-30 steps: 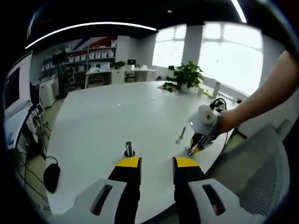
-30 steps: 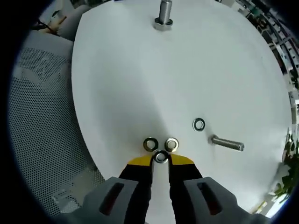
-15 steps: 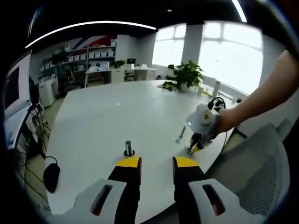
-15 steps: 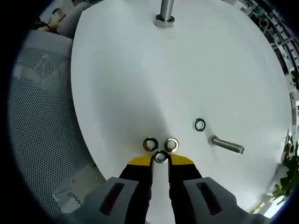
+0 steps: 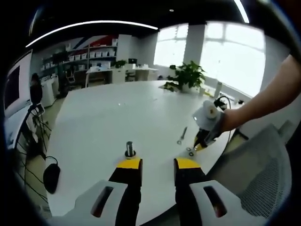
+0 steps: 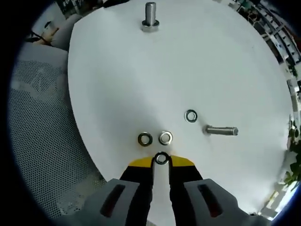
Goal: Place the washer onto the threaded stud by aligning its center hole with the stud, sliding it down to the base, and recovering from edge contact or off-axis alignment until the washer reaches the visible bottom stop.
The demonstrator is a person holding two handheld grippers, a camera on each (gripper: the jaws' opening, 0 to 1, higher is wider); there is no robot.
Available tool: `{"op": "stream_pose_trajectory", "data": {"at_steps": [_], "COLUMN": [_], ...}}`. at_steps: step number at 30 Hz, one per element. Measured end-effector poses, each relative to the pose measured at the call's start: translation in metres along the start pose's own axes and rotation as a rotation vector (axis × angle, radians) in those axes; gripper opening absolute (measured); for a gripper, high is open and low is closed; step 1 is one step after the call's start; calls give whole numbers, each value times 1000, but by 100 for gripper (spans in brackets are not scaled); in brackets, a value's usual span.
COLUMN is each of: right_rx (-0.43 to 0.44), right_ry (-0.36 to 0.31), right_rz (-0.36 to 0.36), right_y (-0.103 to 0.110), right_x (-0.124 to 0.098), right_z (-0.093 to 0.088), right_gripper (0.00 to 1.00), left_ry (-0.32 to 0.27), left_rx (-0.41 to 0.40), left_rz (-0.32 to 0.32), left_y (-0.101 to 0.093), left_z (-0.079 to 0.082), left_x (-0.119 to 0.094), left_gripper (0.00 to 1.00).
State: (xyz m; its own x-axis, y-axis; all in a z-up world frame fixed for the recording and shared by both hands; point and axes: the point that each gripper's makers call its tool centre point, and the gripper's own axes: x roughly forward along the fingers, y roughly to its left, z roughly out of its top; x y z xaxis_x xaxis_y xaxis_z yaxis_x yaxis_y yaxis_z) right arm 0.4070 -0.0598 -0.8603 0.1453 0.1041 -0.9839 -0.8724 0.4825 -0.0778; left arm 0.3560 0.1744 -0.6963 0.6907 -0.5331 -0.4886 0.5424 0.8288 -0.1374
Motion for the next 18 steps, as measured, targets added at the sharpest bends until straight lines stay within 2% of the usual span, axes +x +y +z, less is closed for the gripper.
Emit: {"op": "stream_pose_trajectory", "data": {"at_steps": [5,10,18], "right_rx": [43,104,98], "right_ry": [-23,-69,-116], "right_rz": [-10,-26,-53], "right_y": [-11,-25,-39], "right_x": [-10,-22,-37], "right_z": [-5,-2,11], "right_gripper": [13,13,13], "left_ry": [0,2,12], "left_rx": [-2,4,8], "left_rz": [-2,-3,-4], "left_y": [0,-1,-1], "left_z": [0,-1,-3], "left_x": [0,0,1], "left_gripper": [25,25,25]}}
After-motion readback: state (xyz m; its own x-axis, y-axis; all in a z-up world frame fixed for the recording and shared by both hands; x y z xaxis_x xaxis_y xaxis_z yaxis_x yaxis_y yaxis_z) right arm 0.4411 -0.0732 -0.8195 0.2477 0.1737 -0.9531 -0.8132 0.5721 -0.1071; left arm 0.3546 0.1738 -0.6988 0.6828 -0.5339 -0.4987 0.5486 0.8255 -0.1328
